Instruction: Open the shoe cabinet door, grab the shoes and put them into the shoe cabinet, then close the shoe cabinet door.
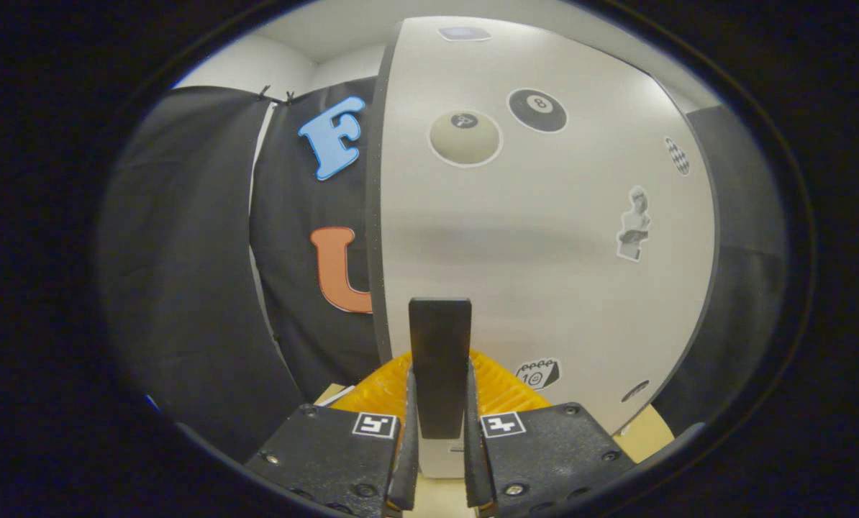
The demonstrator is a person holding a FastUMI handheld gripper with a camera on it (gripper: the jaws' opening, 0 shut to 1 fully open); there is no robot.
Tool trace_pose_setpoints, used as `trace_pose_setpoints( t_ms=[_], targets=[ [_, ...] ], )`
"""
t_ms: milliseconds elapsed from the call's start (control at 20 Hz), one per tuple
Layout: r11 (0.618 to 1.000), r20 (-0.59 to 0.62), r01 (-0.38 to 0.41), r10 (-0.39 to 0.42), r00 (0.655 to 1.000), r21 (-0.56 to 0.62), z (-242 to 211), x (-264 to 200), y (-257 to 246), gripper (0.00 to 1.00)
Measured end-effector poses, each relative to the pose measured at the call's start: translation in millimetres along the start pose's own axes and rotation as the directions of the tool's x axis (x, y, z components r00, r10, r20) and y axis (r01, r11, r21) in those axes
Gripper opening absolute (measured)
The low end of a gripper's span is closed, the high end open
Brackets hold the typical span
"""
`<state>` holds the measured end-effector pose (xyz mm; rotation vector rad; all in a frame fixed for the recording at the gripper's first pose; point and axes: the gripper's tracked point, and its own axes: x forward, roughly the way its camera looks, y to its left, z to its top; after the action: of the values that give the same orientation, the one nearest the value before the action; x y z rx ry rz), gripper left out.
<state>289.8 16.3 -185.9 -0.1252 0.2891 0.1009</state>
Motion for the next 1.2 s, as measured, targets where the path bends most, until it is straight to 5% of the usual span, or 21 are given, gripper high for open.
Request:
trace_pose_setpoints(
  t_ms=[1200],
  targets=[
    [0.976,-0.020,-0.213,0.214,0.977,0.038,-36,-209,-111,0.27]
  ],
)
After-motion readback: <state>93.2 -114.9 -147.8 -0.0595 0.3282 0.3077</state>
